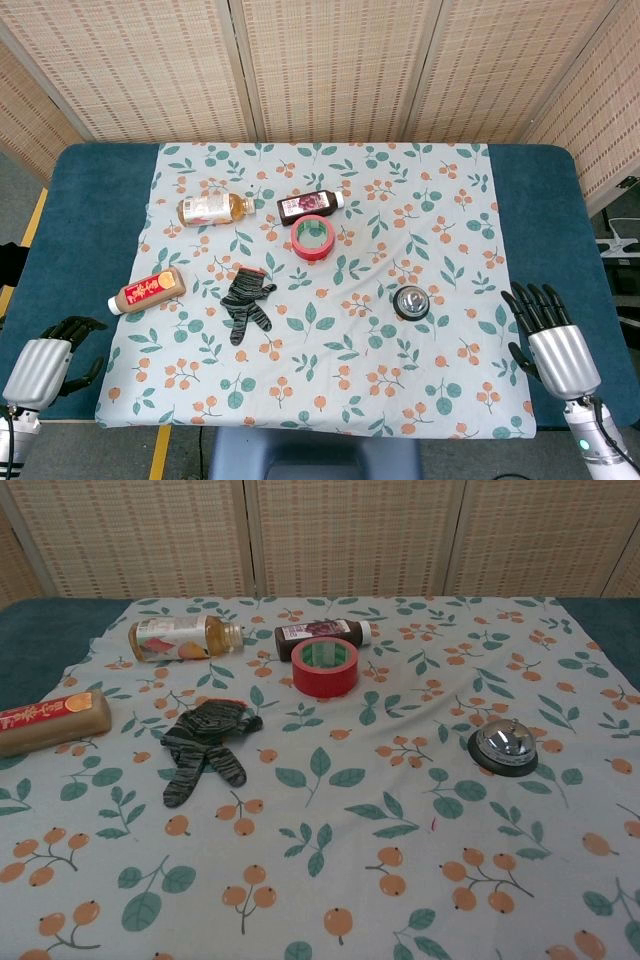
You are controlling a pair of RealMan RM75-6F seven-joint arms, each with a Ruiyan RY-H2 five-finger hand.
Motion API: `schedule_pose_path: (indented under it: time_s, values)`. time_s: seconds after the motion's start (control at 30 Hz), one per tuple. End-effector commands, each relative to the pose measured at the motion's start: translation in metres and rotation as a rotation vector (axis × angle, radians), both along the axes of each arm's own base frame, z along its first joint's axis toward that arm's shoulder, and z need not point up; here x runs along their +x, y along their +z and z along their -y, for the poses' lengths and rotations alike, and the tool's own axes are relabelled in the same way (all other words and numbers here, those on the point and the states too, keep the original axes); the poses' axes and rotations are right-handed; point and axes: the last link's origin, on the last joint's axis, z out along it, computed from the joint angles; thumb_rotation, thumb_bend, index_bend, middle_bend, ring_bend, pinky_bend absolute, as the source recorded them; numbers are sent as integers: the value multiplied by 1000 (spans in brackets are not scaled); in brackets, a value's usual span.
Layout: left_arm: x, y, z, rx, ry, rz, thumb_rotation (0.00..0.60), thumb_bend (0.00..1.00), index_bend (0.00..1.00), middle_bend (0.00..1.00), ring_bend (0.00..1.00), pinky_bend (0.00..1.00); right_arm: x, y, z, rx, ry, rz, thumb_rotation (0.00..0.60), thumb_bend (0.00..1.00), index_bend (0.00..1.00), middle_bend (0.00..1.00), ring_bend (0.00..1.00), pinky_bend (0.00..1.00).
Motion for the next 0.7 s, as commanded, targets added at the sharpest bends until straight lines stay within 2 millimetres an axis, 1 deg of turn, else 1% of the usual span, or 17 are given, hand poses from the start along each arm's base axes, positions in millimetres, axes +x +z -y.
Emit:
schedule_pose_path:
  time_s: [0.03, 0.27, 0.33, 0.37, 0.43, 0.47, 0.5, 0.63, 0.7]
  values:
    - [0, 0, 0, 0, -1, 0, 600, 388, 302, 285, 213, 353, -1, -1, 0, 7, -7, -2, 600, 268, 0, 13, 0, 42]
    - [1, 1, 1, 7, -6, 6, 600, 388, 302, 285, 214, 352, 0, -4, -3, 36, -10, -10, 600, 272, 0, 13, 0, 42]
    - [2, 1, 1, 5, -6, 9, 600, 388, 302, 285, 213, 353, 0, -7, -3, 54, -8, -12, 600, 367, 0, 13, 0, 42]
    - [2, 1, 1, 3, -5, 11, 600, 388, 302, 285, 213, 352, 0, -10, -2, 70, -7, -10, 600, 515, 0, 13, 0, 43]
    - [2, 1, 1, 3, -4, 15, 600, 388, 302, 285, 213, 353, 1, -16, 2, 92, -1, -10, 600, 849, 0, 13, 0, 43]
    - [2, 1, 1, 4, -5, 14, 600, 388, 302, 285, 213, 353, 2, -22, 7, 105, 5, -18, 600, 959, 0, 13, 0, 45]
    - [2, 1, 1, 4, -5, 14, 600, 388, 303, 285, 213, 353, 3, -27, 12, 116, 11, -29, 600, 1000, 0, 12, 0, 49]
    - [3, 1, 2, 1, -11, 19, 600, 389, 303, 285, 213, 352, 15, -51, 43, 147, 62, -88, 600, 1000, 0, 11, 0, 70]
    - [3, 1, 2, 2, -14, 18, 600, 388, 302, 285, 213, 353, 23, -67, 61, 167, 85, -95, 600, 1000, 0, 11, 0, 73]
